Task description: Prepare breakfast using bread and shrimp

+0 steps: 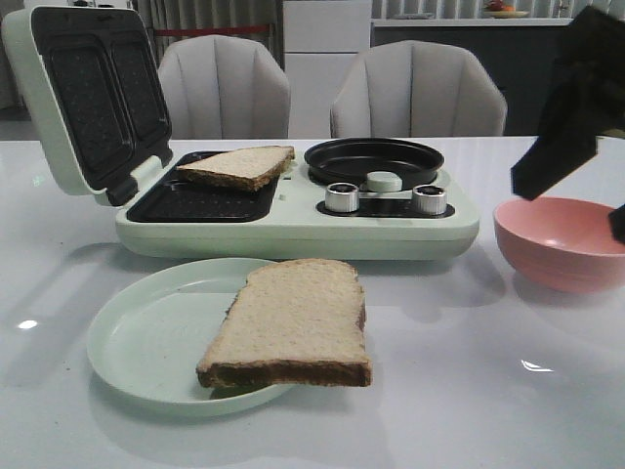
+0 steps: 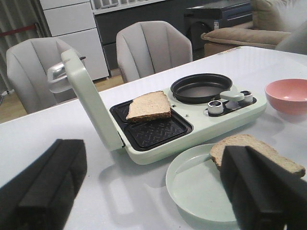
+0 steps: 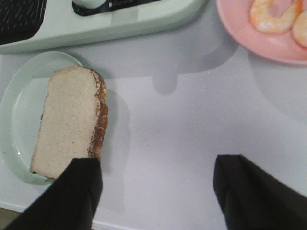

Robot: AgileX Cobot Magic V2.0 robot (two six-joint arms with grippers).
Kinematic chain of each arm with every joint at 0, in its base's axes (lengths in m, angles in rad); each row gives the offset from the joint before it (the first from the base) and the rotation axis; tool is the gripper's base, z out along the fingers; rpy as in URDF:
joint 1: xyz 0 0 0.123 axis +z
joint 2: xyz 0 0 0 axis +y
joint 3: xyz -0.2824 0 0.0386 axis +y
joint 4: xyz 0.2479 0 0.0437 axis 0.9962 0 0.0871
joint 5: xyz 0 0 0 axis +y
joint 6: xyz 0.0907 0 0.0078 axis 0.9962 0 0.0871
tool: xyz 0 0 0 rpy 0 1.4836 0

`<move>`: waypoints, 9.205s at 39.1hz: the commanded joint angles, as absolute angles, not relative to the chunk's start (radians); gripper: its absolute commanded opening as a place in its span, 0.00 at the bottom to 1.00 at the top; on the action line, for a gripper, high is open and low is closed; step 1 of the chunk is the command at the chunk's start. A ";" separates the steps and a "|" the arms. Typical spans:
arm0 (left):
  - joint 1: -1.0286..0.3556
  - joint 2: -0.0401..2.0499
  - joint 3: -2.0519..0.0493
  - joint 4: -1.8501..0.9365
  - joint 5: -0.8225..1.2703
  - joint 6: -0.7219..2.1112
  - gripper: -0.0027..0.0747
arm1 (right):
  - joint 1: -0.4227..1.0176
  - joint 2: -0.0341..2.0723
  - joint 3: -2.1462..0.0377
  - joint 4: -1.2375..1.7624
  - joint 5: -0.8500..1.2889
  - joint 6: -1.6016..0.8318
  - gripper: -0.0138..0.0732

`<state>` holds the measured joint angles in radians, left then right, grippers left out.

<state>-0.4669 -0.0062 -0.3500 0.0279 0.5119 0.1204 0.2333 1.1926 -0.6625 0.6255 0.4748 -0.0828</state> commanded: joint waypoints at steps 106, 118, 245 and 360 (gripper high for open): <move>-0.467 -0.021 -0.374 0.018 0.434 0.116 0.83 | 0.408 2.059 -1.566 1.903 0.684 -1.330 0.48; -0.467 -0.021 -0.374 0.018 0.434 0.116 0.83 | 0.413 2.177 -1.706 1.903 0.630 -1.337 0.48; -0.467 -0.021 -0.374 0.018 0.434 0.116 0.83 | 0.340 0.096 -0.273 -0.006 0.157 0.146 0.85; 0.245 1.668 -1.418 -1.280 0.725 0.668 0.56 | 0.340 0.079 -0.226 -0.006 0.192 0.146 0.85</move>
